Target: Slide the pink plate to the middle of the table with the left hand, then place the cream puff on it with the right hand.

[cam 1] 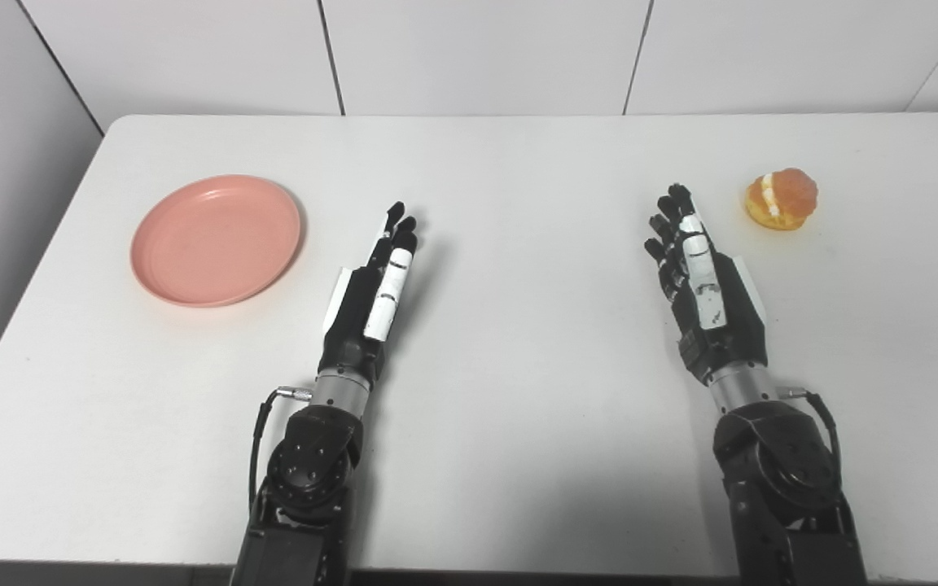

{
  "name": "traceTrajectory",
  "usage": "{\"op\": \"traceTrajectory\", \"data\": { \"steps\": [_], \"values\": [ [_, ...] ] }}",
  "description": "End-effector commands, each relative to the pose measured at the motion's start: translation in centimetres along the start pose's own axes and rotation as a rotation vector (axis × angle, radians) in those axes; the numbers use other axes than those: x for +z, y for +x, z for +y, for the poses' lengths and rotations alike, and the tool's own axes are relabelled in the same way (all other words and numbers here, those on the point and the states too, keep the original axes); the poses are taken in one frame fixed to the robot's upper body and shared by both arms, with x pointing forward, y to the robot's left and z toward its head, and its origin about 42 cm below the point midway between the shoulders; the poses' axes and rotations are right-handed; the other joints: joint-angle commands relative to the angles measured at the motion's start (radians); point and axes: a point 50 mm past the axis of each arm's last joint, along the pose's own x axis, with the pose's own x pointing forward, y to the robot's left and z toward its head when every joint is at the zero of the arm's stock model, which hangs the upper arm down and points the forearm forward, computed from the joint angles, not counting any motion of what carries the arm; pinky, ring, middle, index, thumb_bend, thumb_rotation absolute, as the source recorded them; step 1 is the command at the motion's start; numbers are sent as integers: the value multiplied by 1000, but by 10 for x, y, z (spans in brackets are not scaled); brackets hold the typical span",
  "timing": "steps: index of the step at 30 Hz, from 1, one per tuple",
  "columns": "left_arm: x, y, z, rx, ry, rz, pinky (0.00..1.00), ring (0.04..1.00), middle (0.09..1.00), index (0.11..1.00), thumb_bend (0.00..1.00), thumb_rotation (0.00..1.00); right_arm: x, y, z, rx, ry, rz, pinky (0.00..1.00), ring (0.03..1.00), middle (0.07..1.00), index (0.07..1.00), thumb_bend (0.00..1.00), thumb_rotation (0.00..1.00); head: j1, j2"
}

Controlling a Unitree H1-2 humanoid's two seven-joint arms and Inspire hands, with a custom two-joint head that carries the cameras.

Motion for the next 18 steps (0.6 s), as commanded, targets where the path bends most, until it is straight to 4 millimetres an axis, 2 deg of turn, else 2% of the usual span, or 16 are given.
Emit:
{"op": "traceTrajectory", "data": {
  "steps": [1,6,7,11,14,18],
  "values": [
    [17,9,2,0,24,-96,998,980,984,993,569,1000,13,9,6,24,-3,-68,1000,1000,1000,1000,661,892,-1,0],
    [17,10,1,6,27,-107,999,983,985,993,554,1000,8,9,6,49,-16,-23,1000,1000,1000,1000,692,905,1,3],
    [18,10,1,9,23,-109,992,981,984,991,544,1000,7,9,7,49,-33,-9,1000,1000,1000,1000,734,926,1,3],
    [18,10,2,13,12,-111,997,979,985,992,552,1000,4,9,7,46,-47,18,1000,1000,1000,1000,793,929,0,2],
    [17,10,2,8,8,-115,997,982,988,997,539,1000,3,8,8,48,-42,25,1000,1000,1000,1000,799,939,-3,-2],
    [16,10,2,11,3,-123,982,976,986,998,528,1000,-2,6,11,48,-37,24,1000,1000,1000,1000,755,946,-3,-2]
  ]
}}
